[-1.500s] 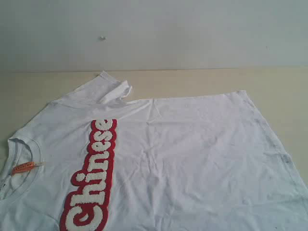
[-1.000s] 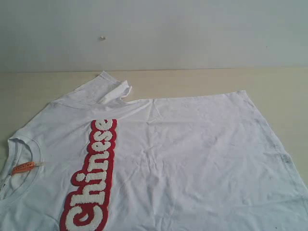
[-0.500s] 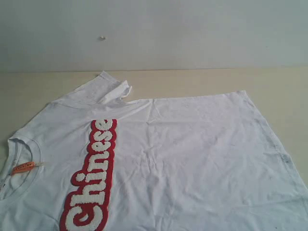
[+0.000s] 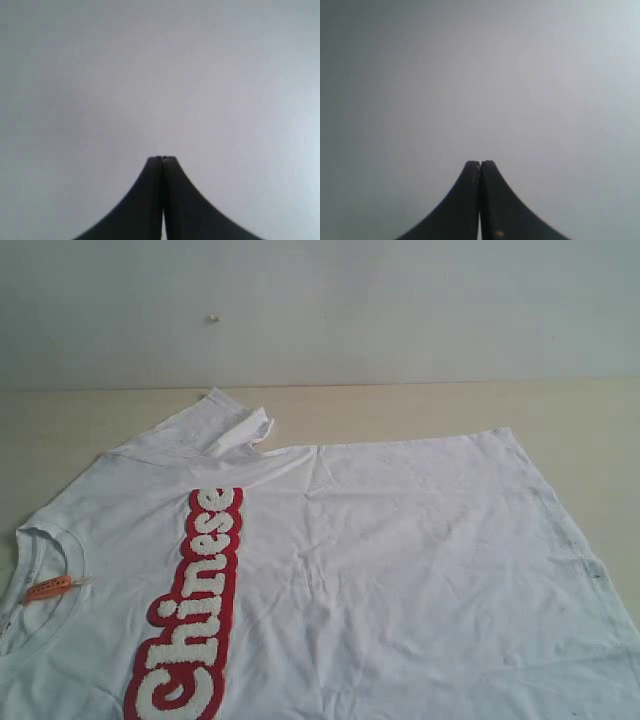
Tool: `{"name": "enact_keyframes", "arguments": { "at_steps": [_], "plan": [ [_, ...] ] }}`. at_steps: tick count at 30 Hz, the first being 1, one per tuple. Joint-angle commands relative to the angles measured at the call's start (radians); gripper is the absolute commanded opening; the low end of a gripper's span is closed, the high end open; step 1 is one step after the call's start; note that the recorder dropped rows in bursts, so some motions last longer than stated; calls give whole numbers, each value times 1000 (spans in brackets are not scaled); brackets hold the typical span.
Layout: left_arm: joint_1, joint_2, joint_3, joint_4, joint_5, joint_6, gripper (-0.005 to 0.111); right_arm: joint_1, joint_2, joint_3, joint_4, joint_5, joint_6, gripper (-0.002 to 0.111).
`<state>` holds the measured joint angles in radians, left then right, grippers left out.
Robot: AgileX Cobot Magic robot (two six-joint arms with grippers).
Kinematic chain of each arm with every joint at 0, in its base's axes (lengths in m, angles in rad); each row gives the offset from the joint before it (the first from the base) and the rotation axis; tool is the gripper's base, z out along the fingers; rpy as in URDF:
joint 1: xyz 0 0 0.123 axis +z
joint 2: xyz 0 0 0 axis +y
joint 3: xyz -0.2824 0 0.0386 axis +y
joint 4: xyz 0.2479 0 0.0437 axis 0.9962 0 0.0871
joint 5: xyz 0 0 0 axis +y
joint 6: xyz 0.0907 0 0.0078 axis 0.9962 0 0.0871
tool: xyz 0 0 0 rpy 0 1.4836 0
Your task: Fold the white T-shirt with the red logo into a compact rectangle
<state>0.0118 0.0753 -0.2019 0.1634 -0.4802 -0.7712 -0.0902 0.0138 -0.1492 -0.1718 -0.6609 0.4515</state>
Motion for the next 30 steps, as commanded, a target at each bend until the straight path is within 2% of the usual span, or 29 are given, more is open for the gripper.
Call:
{"name": "enact_keyframes", "arguments": {
  "at_steps": [1, 4, 7, 10, 15, 17, 19, 20, 21, 22, 23, 24, 26, 27, 30],
  "plan": [
    [-5, 161, -282, 399, 149, -273, 0, 2, 94, -257, -14, 287, 33, 0],
    [-5, 280, -442, 587, 256, -362, 0, 2, 197, -434, -24, 486, -5, 0],
    [-5, 407, -553, 699, 395, -426, 0, 2, 317, -596, -31, 706, -101, 0],
    [-5, 589, -600, 764, 480, -426, 0, 2, 516, -756, -31, 959, -219, 0],
    [-25, 839, -600, 767, 612, -361, 0, 2, 759, -863, -25, 1155, -348, 0],
    [-61, 1020, -621, 735, 702, -206, 0, 2, 864, -884, -23, 1168, -362, 0],
    [-100, 1196, -710, 503, 810, 116, 0, 2, 979, -909, -3, 1183, -424, 0],
    [-116, 1302, -801, 193, 888, 461, 0, 2, 1070, -947, 40, 1239, -496, 0],
    [-116, 1357, -860, -2, 959, 675, 0, 2, 1119, -978, 66, 1284, -541, 0],
    [-109, 1438, -959, -287, 1081, 1014, 0, 2, 1200, -1040, 122, 1365, -601, 0],
    [-94, 1496, -1037, -450, 1257, 1247, 0, 2, 1259, -1091, 172, 1440, -673, 0],
    [-75, 1566, -1134, -581, 1480, 1411, 0, 2, 1334, -1155, 242, 1516, -754, 0],
    [-64, 1641, -1225, -594, 1701, 1504, 0, 2, 1412, -1218, 286, 1619, -845, 0],
    [-67, 1661, -1249, -570, 1701, 1556, 0, 2, 1462, -1240, 288, 1663, -904, 0],
    [-96, 1661, -1215, -475, 1701, 1749, 0, 2, 1521, -1215, 296, 1708, -1124, 3]
  ]
}}
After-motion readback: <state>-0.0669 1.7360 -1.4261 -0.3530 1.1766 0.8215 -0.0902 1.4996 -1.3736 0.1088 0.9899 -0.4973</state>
